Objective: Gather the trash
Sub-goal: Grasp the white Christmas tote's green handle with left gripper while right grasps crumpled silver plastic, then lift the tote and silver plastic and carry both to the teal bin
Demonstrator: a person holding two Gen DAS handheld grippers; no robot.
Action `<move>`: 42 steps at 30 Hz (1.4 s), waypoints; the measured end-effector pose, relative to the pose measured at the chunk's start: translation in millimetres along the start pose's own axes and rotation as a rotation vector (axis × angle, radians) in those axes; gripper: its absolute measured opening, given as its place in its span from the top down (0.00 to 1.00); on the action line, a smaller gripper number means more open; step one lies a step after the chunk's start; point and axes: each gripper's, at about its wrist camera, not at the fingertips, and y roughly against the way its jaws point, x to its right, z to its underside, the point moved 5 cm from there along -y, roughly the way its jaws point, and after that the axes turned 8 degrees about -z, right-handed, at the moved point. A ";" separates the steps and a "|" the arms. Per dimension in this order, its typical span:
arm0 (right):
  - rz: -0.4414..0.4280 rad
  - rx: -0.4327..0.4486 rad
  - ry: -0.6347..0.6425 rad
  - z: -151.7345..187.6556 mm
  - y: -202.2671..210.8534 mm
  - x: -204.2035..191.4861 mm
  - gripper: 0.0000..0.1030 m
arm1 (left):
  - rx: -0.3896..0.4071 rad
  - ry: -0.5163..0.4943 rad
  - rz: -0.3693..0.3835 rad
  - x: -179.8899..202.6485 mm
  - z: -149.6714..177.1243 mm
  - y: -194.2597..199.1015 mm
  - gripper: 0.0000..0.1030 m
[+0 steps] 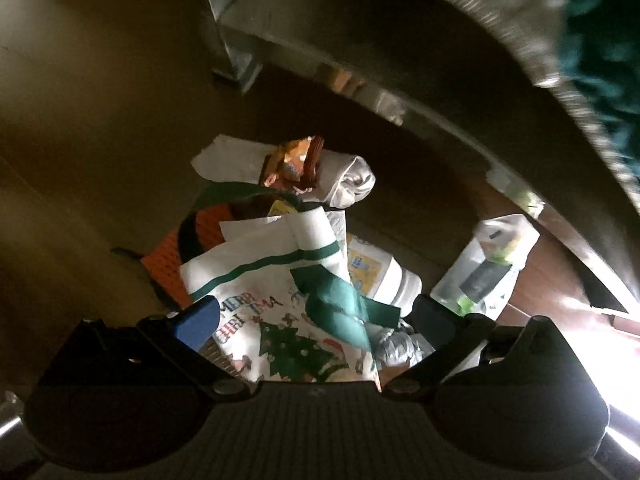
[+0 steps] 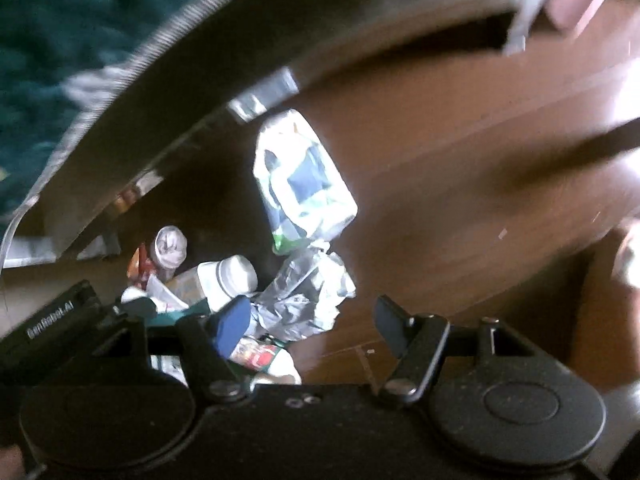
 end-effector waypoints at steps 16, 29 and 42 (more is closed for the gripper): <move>-0.032 -0.110 -0.246 7.2 -90.3 0.9 0.35 | -0.108 0.056 0.056 -1.5 -1.3 -50.3 0.39; 0.023 -0.099 -0.154 11.8 -78.9 -1.0 0.73 | -0.098 0.058 0.077 -5.4 1.8 -37.9 0.79; 0.052 -0.020 0.143 22.3 28.9 -46.1 0.75 | -0.042 -0.030 0.098 -13.2 22.7 57.0 0.86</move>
